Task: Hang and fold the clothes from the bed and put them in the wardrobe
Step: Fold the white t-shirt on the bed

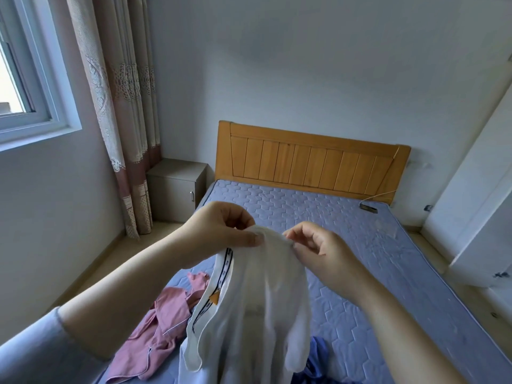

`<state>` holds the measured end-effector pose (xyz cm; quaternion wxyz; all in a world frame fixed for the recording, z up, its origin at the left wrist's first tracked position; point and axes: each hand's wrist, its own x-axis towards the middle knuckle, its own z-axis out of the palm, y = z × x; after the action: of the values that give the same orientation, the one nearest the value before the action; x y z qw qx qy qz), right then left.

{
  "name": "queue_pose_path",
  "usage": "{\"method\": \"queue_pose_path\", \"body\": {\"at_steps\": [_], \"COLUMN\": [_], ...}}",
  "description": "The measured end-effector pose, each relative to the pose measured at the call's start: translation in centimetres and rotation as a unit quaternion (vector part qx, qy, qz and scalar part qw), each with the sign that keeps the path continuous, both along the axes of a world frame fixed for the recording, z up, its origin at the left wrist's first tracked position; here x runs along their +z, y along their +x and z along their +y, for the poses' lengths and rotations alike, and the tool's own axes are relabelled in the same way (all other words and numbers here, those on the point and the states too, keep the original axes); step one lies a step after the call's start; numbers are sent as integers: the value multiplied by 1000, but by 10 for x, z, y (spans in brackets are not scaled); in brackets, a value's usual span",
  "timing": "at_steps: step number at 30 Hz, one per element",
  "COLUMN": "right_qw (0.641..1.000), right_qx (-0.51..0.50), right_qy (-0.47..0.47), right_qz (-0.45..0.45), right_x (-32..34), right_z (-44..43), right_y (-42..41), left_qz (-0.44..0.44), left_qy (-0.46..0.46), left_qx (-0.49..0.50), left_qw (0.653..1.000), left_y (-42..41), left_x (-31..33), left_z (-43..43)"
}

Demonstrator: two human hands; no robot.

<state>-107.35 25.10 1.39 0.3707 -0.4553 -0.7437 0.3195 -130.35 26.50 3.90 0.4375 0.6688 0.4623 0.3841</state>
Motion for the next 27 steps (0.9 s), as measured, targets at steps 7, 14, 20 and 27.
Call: {"method": "queue_pose_path", "body": {"at_steps": [7,14,20,27], "right_qw": [998,987,965,947], "right_qx": [31,-40,-126,-240], "right_qy": [38,145,216,202], "right_qz": [42,49,76,68], "right_x": [7,24,42,36], "right_z": [-1,14,37,63], "right_y": [-16,-10,2,42], "left_qz": [14,-74,-55,7], "left_qy": [45,-110,-121,-107], "left_qx": [-29,-152,-147,-79], "left_qw": [998,979,980,991], "left_y": [11,-6,-20,-49], "left_x": [2,-44,-68,-78], "left_z": [5,-7,-10,-10]}}
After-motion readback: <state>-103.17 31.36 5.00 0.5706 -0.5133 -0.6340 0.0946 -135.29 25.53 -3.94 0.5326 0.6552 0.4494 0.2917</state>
